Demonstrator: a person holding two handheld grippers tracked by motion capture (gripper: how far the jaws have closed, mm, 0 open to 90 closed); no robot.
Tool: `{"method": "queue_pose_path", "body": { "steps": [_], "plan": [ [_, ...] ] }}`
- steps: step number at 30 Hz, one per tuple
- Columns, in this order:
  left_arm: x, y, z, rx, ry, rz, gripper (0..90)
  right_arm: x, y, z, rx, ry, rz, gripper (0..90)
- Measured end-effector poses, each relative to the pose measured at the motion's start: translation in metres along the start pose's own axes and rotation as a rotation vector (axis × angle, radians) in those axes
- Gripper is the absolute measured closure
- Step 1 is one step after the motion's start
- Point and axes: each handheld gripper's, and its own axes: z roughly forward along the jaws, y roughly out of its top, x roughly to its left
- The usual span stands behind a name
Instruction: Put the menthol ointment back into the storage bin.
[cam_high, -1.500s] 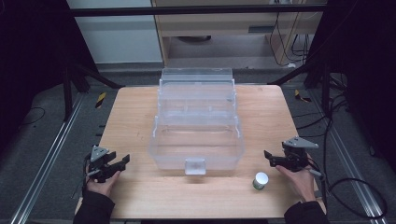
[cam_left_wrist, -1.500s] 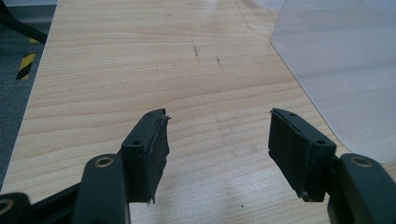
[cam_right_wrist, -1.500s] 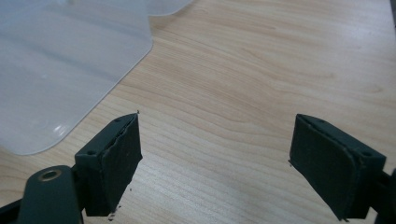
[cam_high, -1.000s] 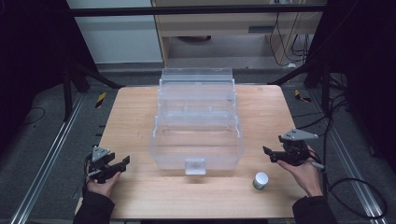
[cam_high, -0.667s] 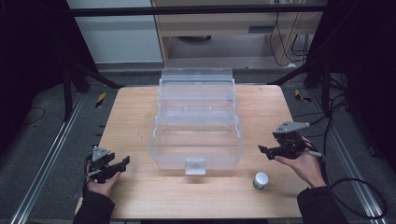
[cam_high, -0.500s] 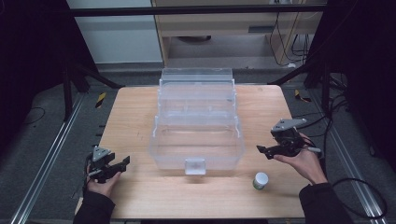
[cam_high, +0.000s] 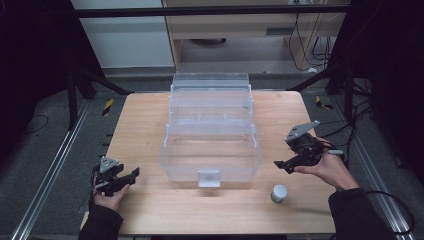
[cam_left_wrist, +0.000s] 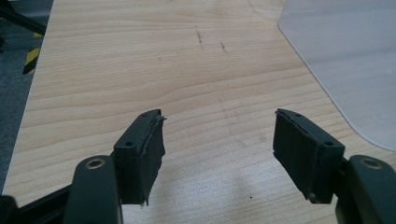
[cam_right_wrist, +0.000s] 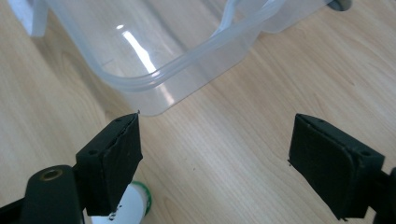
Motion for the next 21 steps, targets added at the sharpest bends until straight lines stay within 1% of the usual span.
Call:
{"method": "queue_pose_path", "body": {
  "steps": [2,4,5,8,9,11,12,14,16,18,21],
  "plan": [
    [0.000,0.000,0.000,0.001,-0.001,0.002,32.9,0.002,0.001,0.000,0.023,0.013,-0.026,17.1],
    [0.000,0.000,0.000,-0.001,-0.002,-0.001,32.9,0.005,0.002,0.000,0.045,0.016,-0.057,17.1],
    [0.000,0.000,0.000,0.000,-0.001,0.000,32.9,0.006,0.002,0.001,0.060,0.027,-0.076,17.1],
    [0.000,0.000,0.000,0.000,-0.002,0.002,32.9,0.009,0.004,0.001,0.091,0.052,-0.097,17.1],
    [-0.001,0.000,0.000,-0.002,-0.003,0.000,32.9,0.010,0.005,0.002,0.108,0.059,-0.114,17.1],
    [0.000,0.000,0.000,0.001,-0.004,0.001,32.9,0.011,0.006,0.002,0.131,0.077,-0.135,17.1],
    [0.000,0.000,0.000,0.004,-0.004,0.004,32.9,0.012,0.006,0.002,0.139,0.084,-0.136,17.1],
    [0.000,0.000,0.000,0.004,-0.005,0.005,32.9,0.014,0.007,0.002,0.155,0.098,-0.156,17.2],
    [0.000,0.000,0.000,0.004,-0.006,0.005,32.9,0.016,0.007,0.004,0.193,0.113,-0.186,17.1],
    [0.000,0.000,0.000,0.005,-0.007,0.005,32.9,0.018,0.006,0.005,0.215,0.124,-0.202,17.0],
    [0.000,0.000,0.000,0.005,-0.006,0.007,32.9,0.019,0.006,0.006,0.229,0.135,-0.217,17.0]
  ]
}}
